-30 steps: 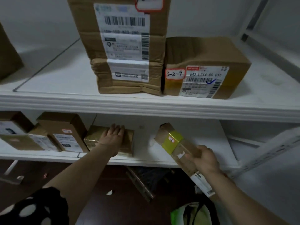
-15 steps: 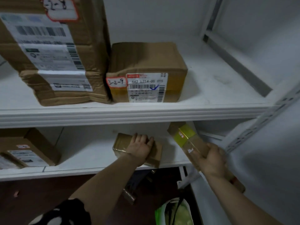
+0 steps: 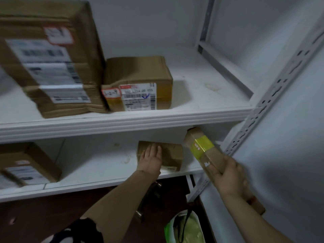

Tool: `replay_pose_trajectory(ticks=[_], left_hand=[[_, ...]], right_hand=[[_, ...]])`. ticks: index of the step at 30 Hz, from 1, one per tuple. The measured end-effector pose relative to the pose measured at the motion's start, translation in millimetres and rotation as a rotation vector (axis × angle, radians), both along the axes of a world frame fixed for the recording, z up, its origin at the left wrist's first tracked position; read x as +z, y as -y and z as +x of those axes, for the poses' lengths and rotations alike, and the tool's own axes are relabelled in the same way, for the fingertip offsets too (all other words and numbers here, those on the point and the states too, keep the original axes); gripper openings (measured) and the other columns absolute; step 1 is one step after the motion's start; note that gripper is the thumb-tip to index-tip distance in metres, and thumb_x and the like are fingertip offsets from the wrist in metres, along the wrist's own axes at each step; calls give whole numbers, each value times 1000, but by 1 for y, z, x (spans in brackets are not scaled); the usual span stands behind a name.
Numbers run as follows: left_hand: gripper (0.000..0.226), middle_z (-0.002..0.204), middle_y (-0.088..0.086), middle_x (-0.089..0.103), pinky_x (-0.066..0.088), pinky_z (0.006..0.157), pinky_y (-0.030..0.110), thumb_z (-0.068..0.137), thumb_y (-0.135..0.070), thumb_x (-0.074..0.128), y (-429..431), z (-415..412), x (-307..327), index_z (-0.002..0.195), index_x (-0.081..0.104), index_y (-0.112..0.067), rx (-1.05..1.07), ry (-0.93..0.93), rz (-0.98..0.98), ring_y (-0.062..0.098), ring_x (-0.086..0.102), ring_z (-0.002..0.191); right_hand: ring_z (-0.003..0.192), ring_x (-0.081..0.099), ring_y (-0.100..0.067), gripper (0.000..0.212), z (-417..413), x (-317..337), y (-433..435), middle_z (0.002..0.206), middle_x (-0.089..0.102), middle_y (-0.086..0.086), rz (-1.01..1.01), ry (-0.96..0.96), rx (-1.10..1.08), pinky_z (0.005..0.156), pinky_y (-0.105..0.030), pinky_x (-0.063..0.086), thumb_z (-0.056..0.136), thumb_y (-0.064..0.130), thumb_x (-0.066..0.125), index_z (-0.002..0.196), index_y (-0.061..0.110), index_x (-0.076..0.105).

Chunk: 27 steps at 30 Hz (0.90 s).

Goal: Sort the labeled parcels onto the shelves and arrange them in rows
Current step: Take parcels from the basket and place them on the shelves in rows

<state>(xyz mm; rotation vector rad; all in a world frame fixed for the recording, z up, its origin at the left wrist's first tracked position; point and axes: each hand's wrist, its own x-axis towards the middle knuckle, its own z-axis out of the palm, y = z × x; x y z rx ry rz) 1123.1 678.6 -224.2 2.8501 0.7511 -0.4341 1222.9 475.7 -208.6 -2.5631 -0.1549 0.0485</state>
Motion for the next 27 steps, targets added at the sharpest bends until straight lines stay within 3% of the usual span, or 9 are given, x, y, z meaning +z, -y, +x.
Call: replay_pose_trajectory(ticks=[7,11,14,16,19,21,23,25,27], left_hand=[[77,153,17,23,22,114,36,93,-32,57,-8,-136,60,150,14,-5,200,79,-202,33,24,140],[75,145,15,33,39,104,37,91,-29,60,-20,-240,79,149,18,-8,440,184,-412,31,40,130],[80,150,14,32,37,105,32,90,-25,59,-28,-314,90,152,12,-10,585,257,-493,28,38,135],[81,150,13,35,36,104,29,88,-24,60,-32,-357,97,153,12,-10,700,358,-566,27,39,135],[81,144,13,44,37,103,29,81,-24,65,-32,-412,108,149,24,-6,961,616,-771,25,45,130],[64,110,10,63,48,84,28,79,-17,65,-30,-442,114,137,45,-1,1139,782,-959,21,60,99],[23,81,8,60,52,71,29,83,-13,63,-23,-470,123,105,66,-5,1229,881,-1075,21,59,78],[8,87,10,61,53,86,43,89,-18,63,-16,-495,131,92,65,-11,1292,929,-1101,29,61,95],[15,98,12,62,52,90,50,91,-18,63,-9,-514,138,101,63,-8,1314,1017,-1130,31,60,104]], right_hand=[[114,46,-43,59,-108,62,-26,123,50,-24,-9,130,176,97,-52,34,76,39,75,124,11,55],[104,57,-36,53,-190,77,-49,113,60,-15,-9,-123,407,88,-44,47,75,48,74,117,19,61],[93,63,-27,21,-247,96,-72,90,65,-4,138,-358,618,77,-32,49,80,22,75,97,16,65],[79,63,-15,15,-280,107,-85,80,63,4,171,-479,726,67,-23,49,81,10,74,92,14,64],[80,68,-17,22,-317,114,-100,85,72,-2,150,-605,837,74,-31,57,79,11,75,101,7,72],[79,69,-16,23,-339,122,-108,84,73,-2,144,-645,905,68,-25,56,79,12,75,101,9,71],[71,70,-10,9,-359,132,-114,75,74,3,134,-666,991,60,-19,53,80,13,74,89,16,73],[69,70,-9,6,-375,141,-118,72,74,4,141,-681,1056,64,-22,55,80,14,74,81,20,74],[74,71,-12,5,-385,146,-117,76,75,3,136,-681,1101,70,-25,56,81,17,74,84,21,75]])
